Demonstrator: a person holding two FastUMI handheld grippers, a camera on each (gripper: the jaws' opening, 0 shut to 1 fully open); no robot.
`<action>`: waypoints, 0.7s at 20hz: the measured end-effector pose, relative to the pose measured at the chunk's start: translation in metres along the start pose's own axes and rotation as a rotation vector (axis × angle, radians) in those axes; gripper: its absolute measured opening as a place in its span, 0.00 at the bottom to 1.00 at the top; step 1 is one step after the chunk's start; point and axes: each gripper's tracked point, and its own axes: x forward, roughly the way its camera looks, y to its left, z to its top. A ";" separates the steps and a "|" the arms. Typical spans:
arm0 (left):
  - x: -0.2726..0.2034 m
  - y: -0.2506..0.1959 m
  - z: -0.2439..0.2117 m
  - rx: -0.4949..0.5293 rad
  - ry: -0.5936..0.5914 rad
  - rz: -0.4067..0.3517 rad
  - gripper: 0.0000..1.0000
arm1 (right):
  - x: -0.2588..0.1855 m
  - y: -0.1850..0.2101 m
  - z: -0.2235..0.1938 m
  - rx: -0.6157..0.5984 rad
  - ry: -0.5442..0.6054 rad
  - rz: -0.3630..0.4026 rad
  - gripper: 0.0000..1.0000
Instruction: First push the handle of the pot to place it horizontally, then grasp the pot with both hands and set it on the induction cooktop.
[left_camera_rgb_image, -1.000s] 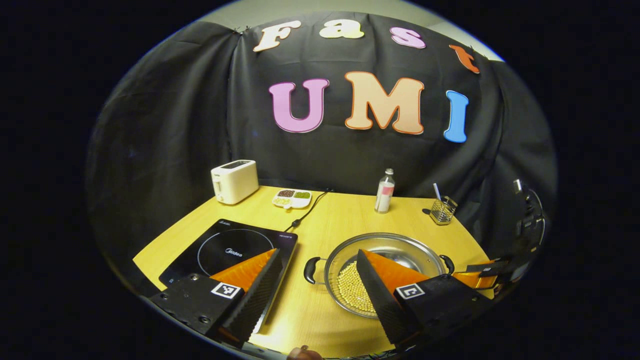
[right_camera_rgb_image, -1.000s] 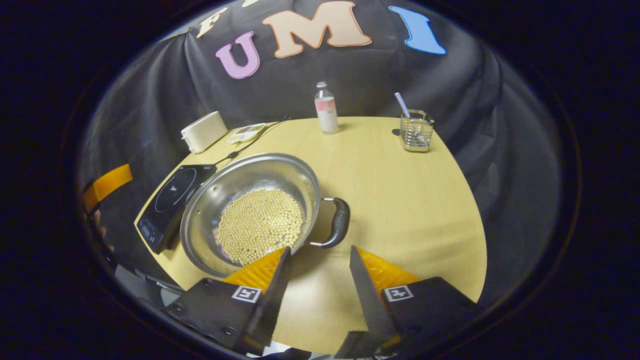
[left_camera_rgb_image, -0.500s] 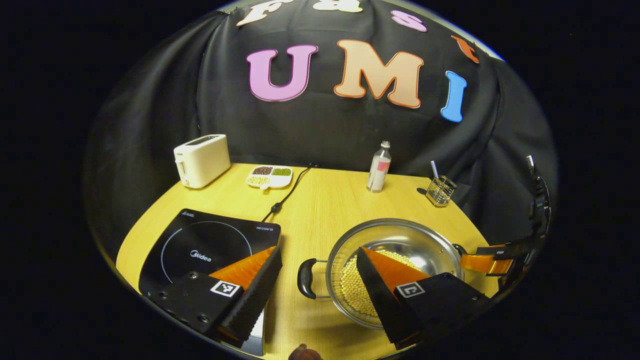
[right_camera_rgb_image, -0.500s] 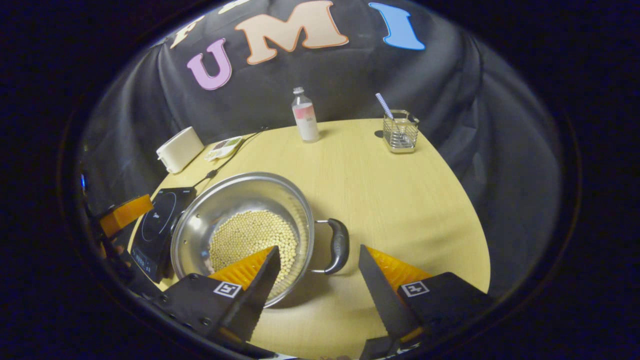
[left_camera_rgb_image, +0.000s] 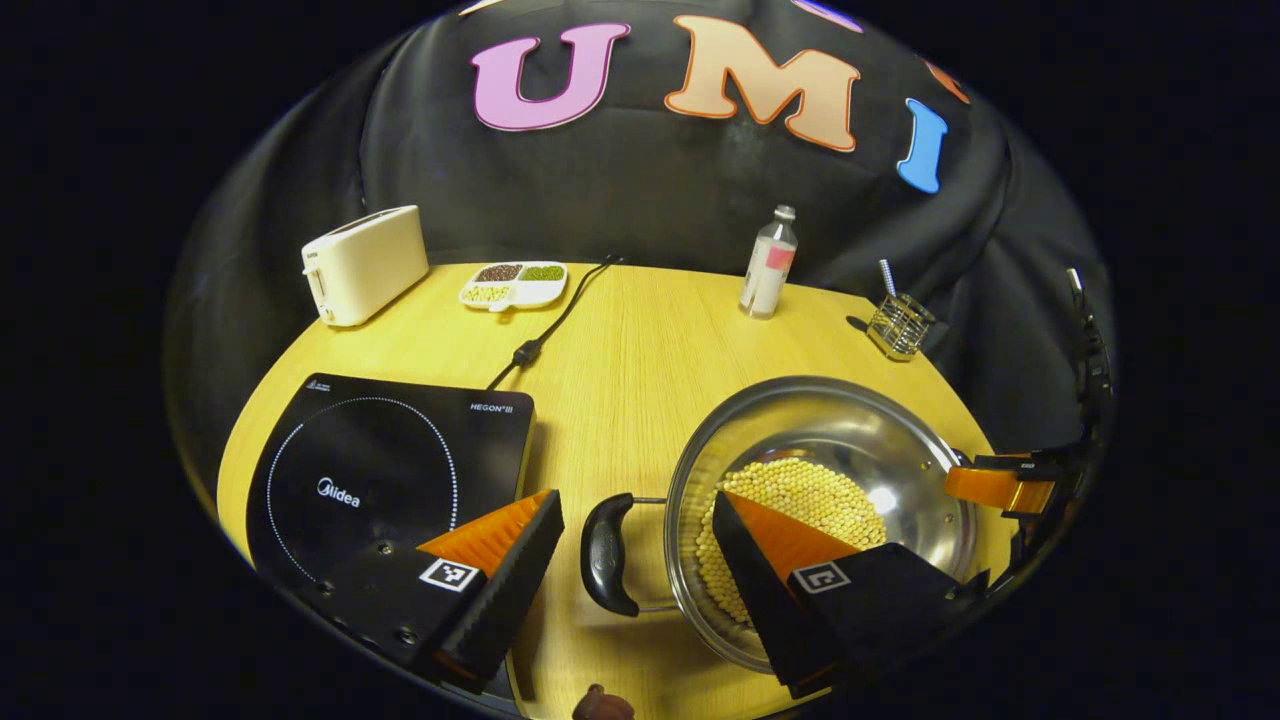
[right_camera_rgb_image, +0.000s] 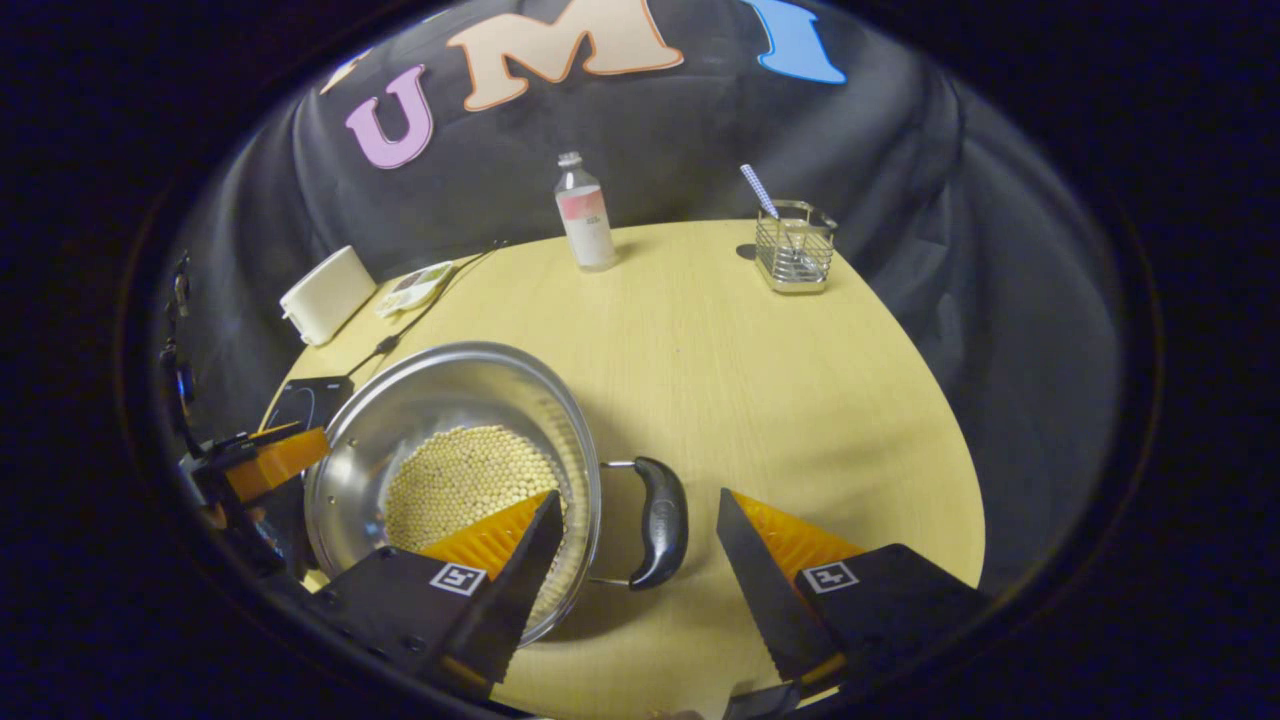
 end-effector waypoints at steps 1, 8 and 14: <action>0.003 -0.001 -0.003 -0.010 0.011 -0.002 1.00 | 0.004 -0.001 -0.001 0.000 0.008 -0.003 0.96; 0.020 0.003 -0.023 -0.069 0.096 0.001 0.98 | 0.025 0.007 -0.011 0.001 0.067 0.026 0.99; 0.026 0.000 -0.027 -0.062 0.118 -0.004 0.95 | 0.036 0.014 -0.023 0.011 0.112 0.044 0.94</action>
